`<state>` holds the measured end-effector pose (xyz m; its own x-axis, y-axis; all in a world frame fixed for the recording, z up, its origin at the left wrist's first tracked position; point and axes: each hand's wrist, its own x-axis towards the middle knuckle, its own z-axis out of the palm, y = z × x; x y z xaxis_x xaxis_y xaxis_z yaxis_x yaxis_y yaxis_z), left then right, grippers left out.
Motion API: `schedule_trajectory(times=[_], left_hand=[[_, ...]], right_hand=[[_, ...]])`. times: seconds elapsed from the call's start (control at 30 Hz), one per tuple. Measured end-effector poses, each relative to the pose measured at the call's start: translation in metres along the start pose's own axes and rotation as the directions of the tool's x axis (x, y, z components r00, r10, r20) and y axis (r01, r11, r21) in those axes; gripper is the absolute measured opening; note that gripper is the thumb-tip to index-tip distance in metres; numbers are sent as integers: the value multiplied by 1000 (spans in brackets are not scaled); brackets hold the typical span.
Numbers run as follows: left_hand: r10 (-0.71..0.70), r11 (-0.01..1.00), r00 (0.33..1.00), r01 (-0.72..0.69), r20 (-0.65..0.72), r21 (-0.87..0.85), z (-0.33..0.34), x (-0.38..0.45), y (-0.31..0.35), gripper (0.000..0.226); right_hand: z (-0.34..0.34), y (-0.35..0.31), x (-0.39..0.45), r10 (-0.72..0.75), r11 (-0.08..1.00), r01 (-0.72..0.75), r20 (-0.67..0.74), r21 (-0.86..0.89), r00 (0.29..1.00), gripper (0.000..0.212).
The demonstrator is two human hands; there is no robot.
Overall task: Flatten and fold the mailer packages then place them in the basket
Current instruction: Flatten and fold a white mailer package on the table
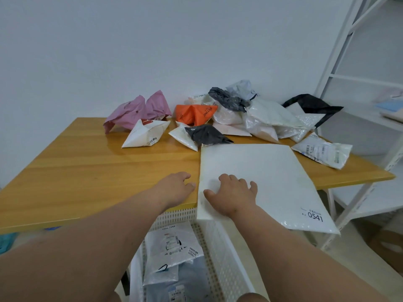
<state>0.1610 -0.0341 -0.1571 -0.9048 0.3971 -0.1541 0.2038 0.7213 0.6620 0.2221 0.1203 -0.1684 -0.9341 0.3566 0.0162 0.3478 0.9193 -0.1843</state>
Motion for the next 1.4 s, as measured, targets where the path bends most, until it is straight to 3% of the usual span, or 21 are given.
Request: schedule_trajectory(times=[0.2, 0.33, 0.57, 0.67, 0.77, 0.87, 1.07, 1.17, 1.23, 1.3, 1.4], left_hand=[[11, 999, 998, -14, 66, 38, -1, -6, 0, 57], [-11, 999, 998, 9, 63, 35, -4, -1, -4, 58], [-14, 1000, 999, 13, 32, 12, -1, 9, -6, 61], [8, 981, 999, -16, 43, 192, 2, 12, -8, 65], [36, 900, 991, -87, 127, 428, 7, 10, -10, 62], [44, 860, 986, -118, 159, 496, 7, 4, -13, 54], [47, 819, 995, 12, -87, 574, -14, 3, -20, 39], [-2, 813, 999, 28, -46, 581, -16, 6, -31, 52], [-31, 760, 999, 3, 31, 650, -17, 7, -34, 56], [-44, 726, 997, -13, 65, 687, -19, 12, -34, 55], [-35, 752, 998, -7, 50, 659, -12, 18, -30, 56]], right_hand=[[-3, 2, 2, 31, 999, -27, 92, -44, 995, 61], [1, 2, 6, 87, 996, -88, 66, 17, 994, 60], [-8, -4, 11, 48, 998, -48, 15, 28, 999, 57], [-9, -8, 11, 11, 999, -14, 75, 33, 997, 48], [-1, -5, 6, 26, 998, -29, 71, 47, 997, 42], [0, -8, 4, 17, 996, -25, 90, 89, 996, 35], [-4, -26, 13, -151, 970, 127, 105, 207, 983, 55], [-2, -24, 15, -107, 994, 108, 51, -22, 993, 70], [4, -20, 18, -50, 990, 66, 120, -127, 991, 82], [12, -17, 22, -30, 990, 55, 191, -130, 981, 87], [18, -17, 26, -39, 994, 57, 180, -97, 983, 87]])
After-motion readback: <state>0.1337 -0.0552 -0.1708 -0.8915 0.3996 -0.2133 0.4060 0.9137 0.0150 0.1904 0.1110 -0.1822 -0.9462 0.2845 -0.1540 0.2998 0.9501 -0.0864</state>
